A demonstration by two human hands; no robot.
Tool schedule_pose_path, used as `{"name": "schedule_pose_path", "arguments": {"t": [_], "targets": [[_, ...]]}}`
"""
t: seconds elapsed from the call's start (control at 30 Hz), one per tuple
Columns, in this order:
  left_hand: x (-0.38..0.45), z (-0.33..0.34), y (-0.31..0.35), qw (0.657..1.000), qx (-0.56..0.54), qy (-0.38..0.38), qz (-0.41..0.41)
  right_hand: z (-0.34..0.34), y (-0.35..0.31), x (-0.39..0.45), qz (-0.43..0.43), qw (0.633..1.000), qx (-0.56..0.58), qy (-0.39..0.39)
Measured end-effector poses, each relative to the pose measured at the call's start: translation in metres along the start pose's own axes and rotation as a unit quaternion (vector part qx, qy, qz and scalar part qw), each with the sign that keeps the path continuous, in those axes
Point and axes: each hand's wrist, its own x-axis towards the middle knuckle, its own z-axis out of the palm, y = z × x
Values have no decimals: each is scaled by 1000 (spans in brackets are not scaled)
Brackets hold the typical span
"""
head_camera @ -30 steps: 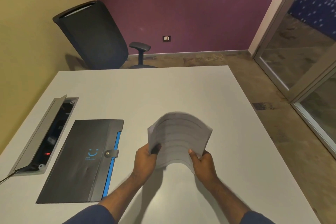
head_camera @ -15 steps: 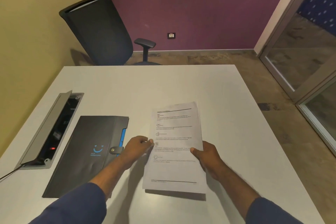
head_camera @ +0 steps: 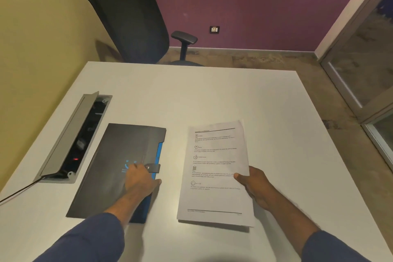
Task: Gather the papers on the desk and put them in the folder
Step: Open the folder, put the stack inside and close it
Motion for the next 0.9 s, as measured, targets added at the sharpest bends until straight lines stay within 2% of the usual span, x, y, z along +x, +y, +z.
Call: {"name": "schedule_pose_path", "arguments": {"t": [0.1,0.2,0.47,0.63,0.7,0.8,0.9], "targets": [[7,5,-7,1000,16,-3,13,3,-1,-5,4,1000,-14,-8],[16,4,-9,998,-48,-33,-8,5,-1,-10,2,1000,-15,-6],[31,8,-13,996,-74,-46,-16,18,-1,-14,13,1000,-13,4],[25,13,-11,993,-93,-49,52,26,2,-16,13,1000,-14,20],[17,16,-10,992,-96,-25,76,30,3,-17,14,999,-15,25],[2,21,-11,983,-83,24,164,36,0,-17,12,999,-10,35],[-4,28,-14,967,-50,1,249,41,-5,-17,1,999,4,34]]}}
